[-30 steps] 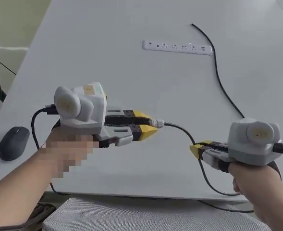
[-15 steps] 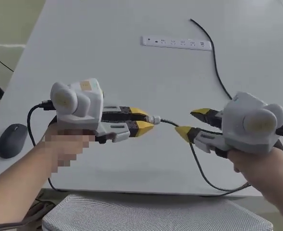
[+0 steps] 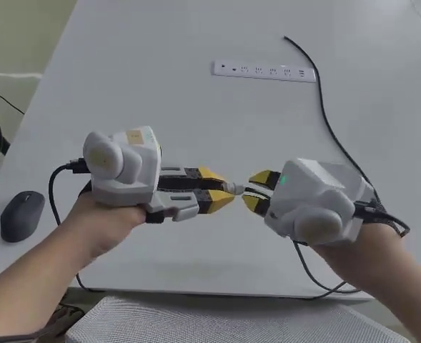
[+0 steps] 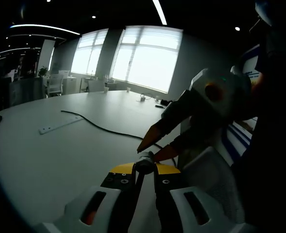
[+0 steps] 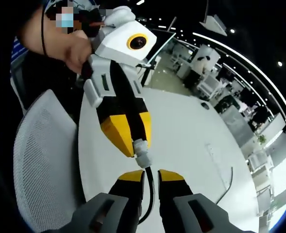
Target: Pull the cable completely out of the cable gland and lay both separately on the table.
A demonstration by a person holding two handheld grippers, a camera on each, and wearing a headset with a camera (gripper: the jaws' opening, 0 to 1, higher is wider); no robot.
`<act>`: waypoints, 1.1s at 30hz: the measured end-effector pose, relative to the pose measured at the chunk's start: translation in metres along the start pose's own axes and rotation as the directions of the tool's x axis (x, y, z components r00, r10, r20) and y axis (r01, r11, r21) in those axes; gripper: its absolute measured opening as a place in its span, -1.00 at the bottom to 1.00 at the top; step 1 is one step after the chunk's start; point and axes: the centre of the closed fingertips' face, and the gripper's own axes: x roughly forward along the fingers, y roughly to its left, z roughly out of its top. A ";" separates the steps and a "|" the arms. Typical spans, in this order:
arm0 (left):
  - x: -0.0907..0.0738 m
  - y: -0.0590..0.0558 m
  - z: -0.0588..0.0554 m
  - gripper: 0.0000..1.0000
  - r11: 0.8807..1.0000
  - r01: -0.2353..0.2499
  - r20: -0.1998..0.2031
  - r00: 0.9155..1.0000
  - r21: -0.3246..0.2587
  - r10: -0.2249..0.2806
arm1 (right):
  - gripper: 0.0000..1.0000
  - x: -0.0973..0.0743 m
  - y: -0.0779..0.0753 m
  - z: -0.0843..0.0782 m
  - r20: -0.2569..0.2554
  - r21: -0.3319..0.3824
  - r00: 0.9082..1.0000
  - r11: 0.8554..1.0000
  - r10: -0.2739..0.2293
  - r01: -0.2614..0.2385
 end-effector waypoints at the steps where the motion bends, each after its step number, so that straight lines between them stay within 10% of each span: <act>1: 0.000 0.000 -0.001 -0.70 1.000 0.000 -0.002 1.000 -0.001 0.000 | -0.90 -0.001 0.000 0.001 0.002 -0.007 1.000 1.000 0.003 -0.003; 27: -0.003 -0.002 -0.001 -0.70 1.000 -0.008 -0.003 1.000 0.030 0.008 | -1.00 0.000 0.000 -0.010 0.010 0.200 1.000 0.980 -0.003 0.001; 33: -0.007 -0.003 0.002 -0.70 1.000 -0.010 0.012 1.000 0.027 0.009 | -1.00 -0.002 -0.006 -0.026 0.009 0.397 1.000 0.918 -0.006 0.002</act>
